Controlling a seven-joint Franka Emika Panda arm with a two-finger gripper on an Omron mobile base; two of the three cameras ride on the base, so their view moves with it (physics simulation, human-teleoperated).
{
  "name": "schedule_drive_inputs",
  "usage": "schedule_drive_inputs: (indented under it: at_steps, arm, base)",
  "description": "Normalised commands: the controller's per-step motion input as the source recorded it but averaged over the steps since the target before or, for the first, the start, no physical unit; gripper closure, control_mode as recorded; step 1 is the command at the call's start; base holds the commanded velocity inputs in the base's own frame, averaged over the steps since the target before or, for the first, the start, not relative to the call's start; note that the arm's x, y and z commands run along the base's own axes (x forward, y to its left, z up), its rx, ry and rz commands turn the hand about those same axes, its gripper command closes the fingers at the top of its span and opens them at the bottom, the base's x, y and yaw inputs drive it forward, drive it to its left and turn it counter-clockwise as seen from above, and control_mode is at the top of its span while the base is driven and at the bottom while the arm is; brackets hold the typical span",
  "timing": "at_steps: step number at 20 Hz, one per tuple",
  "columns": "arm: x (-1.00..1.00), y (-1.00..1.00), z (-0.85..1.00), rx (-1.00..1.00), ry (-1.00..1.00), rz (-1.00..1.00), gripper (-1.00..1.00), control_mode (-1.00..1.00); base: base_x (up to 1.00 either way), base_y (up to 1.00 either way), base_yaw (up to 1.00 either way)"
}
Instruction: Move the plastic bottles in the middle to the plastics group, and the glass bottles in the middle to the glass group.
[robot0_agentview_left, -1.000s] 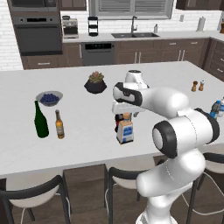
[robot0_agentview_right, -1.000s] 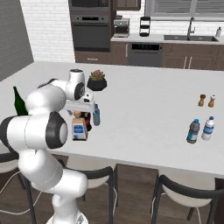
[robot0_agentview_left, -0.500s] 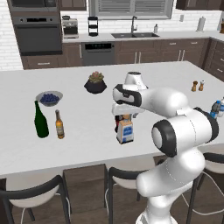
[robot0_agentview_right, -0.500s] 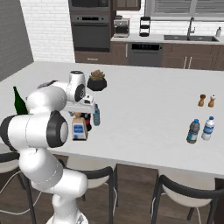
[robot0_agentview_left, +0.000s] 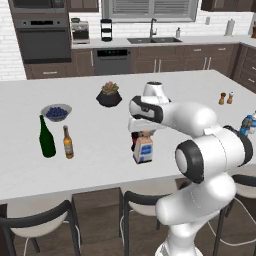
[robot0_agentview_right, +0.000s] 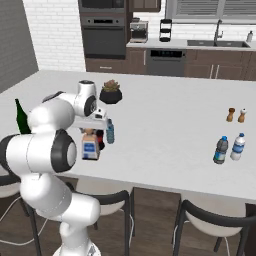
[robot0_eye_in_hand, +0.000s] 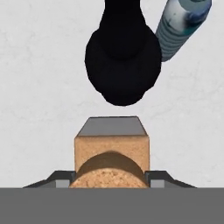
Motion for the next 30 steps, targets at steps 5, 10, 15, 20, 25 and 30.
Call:
schedule_drive_inputs:
  at_steps: [5, 10, 15, 20, 25, 30]
  arm:
    - [-0.47, 0.42, 0.14, 0.02, -0.07, 0.05, 1.0, -1.0]
    - [-0.15, 0.82, 0.18, 0.0, 0.0, 0.06, 1.0, -1.0]
    - [0.0, 0.87, 0.14, 0.0, 0.0, 0.02, 1.0, -1.0]
    - [0.23, 0.68, 0.11, 0.0, 0.0, 0.0, 1.0, -1.0]
    - [0.49, 0.69, 0.05, -0.01, 0.0, 0.0, 1.0, -1.0]
    - [0.61, 0.51, 0.1, 0.0, 0.0, 0.0, 1.0, -1.0]
  base:
    - [0.0, 0.0, 0.0]
    - [0.0, 0.0, 0.0]
    - [0.0, 0.0, 0.0]
    - [0.0, 0.0, 0.0]
    - [0.0, 0.0, 0.0]
    - [0.0, 0.0, 0.0]
